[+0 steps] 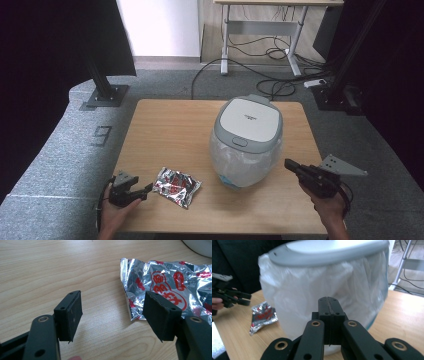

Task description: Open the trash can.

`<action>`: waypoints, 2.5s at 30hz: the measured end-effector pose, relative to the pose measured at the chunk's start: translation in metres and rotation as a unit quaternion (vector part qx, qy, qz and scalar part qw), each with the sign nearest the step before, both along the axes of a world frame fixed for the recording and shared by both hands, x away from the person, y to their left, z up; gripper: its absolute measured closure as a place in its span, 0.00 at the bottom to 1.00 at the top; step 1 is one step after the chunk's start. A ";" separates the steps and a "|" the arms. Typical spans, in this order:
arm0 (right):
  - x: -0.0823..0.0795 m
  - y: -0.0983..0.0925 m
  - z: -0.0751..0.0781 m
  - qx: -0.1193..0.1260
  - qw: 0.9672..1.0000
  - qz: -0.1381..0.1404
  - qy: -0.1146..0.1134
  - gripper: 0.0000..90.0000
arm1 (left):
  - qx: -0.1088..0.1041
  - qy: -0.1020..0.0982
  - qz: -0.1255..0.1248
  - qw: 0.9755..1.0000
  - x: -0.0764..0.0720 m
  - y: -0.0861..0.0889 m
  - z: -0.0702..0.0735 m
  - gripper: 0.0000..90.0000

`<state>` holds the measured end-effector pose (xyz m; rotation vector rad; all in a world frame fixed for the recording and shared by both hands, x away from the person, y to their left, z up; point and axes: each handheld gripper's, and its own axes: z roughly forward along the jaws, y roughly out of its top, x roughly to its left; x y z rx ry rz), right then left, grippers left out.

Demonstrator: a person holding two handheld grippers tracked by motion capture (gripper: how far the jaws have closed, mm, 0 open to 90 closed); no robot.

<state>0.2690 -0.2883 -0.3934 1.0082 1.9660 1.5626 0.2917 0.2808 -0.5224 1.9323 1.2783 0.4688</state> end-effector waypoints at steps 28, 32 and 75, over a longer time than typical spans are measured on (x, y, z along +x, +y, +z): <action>0.024 0.039 0.035 0.005 0.999 0.043 -0.013 0.99 | 0.003 0.001 -0.010 1.000 -0.001 -0.002 -0.001 0.35; 0.028 0.044 0.037 0.006 0.999 0.045 -0.011 1.00 | 0.000 -0.004 -0.013 1.000 -0.002 0.000 -0.001 0.33; 0.059 0.102 0.043 -0.006 0.996 0.090 -0.011 1.00 | 0.009 0.002 -0.011 1.000 -0.001 0.000 -0.002 0.34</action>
